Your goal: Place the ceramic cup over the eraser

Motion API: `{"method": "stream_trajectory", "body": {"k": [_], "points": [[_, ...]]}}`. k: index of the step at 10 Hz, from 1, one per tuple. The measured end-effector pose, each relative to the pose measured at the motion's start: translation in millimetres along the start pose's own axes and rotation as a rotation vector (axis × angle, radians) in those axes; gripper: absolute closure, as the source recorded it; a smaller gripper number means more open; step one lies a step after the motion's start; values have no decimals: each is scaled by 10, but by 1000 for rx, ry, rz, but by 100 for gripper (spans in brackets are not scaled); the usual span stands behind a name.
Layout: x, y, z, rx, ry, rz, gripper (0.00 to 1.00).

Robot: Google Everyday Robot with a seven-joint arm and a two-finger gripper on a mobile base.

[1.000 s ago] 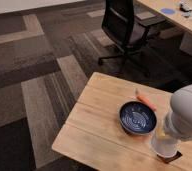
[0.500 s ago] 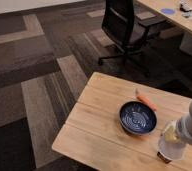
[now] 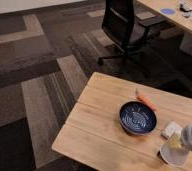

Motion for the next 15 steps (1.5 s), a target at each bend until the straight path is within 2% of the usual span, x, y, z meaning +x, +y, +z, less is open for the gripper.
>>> {"method": "stream_trajectory", "body": {"k": [1, 3, 5, 8, 10, 12, 14, 15], "points": [[-6, 6, 43, -2, -4, -8, 100], [-121, 106, 315, -27, -30, -66, 100], [-78, 92, 684, -54, -55, -98, 100], [127, -115, 845, -18, -113, -118, 100], [126, -149, 929, -12, -145, -132, 100], [126, -155, 939, -12, -149, -132, 82], [129, -154, 945, -13, -148, -132, 46], [132, -157, 945, -13, -148, -131, 25]]}}
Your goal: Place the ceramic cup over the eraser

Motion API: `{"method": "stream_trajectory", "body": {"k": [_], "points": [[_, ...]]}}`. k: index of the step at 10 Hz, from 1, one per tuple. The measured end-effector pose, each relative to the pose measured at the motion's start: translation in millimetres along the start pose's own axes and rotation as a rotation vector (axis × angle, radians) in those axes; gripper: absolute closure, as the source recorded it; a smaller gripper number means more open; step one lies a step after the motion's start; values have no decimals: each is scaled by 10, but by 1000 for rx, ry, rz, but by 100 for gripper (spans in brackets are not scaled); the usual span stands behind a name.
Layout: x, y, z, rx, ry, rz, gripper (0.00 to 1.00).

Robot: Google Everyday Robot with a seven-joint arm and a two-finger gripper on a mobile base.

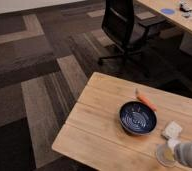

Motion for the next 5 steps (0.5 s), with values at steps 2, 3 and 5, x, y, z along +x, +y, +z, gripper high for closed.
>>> {"method": "stream_trajectory", "body": {"k": [2, 3, 5], "points": [[6, -2, 1, 0, 1, 0, 20], [5, -2, 0, 0, 1, 0, 20], [6, -1, 3, 0, 1, 0, 20]]}}
